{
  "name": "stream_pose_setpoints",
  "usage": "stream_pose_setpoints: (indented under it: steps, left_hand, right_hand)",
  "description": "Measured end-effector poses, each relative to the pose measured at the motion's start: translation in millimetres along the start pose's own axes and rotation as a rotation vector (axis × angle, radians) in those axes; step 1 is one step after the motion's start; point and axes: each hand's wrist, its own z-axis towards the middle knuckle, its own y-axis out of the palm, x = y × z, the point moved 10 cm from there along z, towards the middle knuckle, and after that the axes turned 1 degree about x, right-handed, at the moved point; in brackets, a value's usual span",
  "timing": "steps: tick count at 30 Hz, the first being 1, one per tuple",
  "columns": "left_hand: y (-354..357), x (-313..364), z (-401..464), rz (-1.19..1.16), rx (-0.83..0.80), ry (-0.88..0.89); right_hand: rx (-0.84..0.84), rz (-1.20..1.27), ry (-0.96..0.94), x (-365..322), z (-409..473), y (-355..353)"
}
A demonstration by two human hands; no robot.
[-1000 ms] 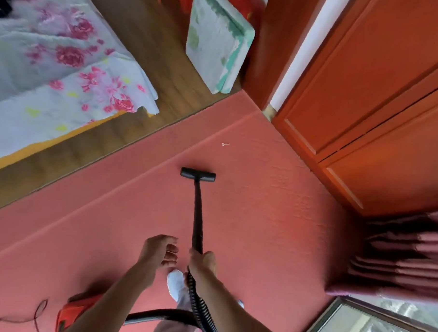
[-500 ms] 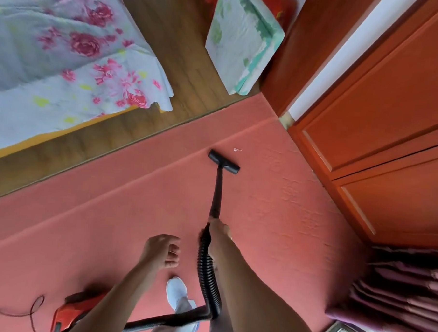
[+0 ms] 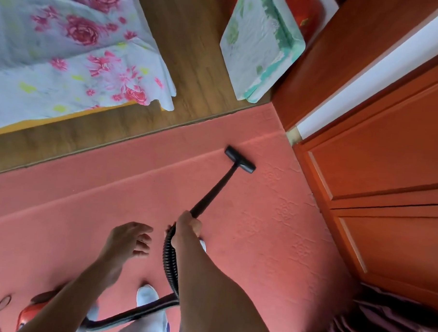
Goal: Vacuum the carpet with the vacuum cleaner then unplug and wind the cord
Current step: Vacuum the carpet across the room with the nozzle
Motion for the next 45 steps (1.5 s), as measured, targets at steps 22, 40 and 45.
stream_pose_setpoints:
  steps: [22, 40, 45]
  left_hand:
    - [-117, -64, -4, -0.089, -0.005, -0.123]
    - [-148, -94, -8, -0.14, 0.008, -0.14]
    - [-165, -99, -12, -0.112, -0.011, -0.135]
  right_hand:
    - [-0.021, -0.308, 0.015, 172, -76, -7]
    - [0.055, -0.644, -0.154, 170, -113, 28]
    - [0.001, -0.842, -0.202, 195, -116, 41]
